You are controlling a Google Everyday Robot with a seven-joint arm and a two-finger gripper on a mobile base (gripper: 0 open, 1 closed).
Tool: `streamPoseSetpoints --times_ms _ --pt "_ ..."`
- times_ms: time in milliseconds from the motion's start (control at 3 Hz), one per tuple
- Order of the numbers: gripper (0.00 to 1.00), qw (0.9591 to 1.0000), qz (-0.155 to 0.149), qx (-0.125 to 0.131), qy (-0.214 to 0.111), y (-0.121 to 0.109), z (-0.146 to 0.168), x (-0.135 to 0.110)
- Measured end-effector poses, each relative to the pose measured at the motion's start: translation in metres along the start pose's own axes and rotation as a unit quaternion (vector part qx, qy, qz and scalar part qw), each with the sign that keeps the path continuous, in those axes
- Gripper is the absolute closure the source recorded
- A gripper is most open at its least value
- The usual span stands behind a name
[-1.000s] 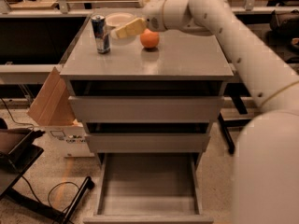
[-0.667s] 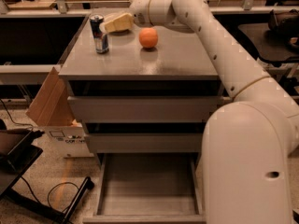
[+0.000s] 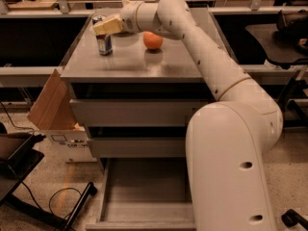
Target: Place redbull can into bottom drawer
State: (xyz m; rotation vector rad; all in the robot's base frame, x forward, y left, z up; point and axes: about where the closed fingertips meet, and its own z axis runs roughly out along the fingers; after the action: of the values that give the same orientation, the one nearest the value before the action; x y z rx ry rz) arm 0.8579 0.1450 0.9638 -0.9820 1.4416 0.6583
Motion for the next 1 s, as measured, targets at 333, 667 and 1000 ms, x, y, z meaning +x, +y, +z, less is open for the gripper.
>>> streamPoseSetpoints --times_ms 333,667,1000 --pt "0.00 0.9987 0.041 0.009 -0.027 -0.001 0.029 0.017" --pt "0.00 0.9977 0.051 0.007 -0.044 0.002 0.042 0.016" --pt "0.18 0.9981 0.027 -0.004 -0.056 0.018 0.050 -0.003"
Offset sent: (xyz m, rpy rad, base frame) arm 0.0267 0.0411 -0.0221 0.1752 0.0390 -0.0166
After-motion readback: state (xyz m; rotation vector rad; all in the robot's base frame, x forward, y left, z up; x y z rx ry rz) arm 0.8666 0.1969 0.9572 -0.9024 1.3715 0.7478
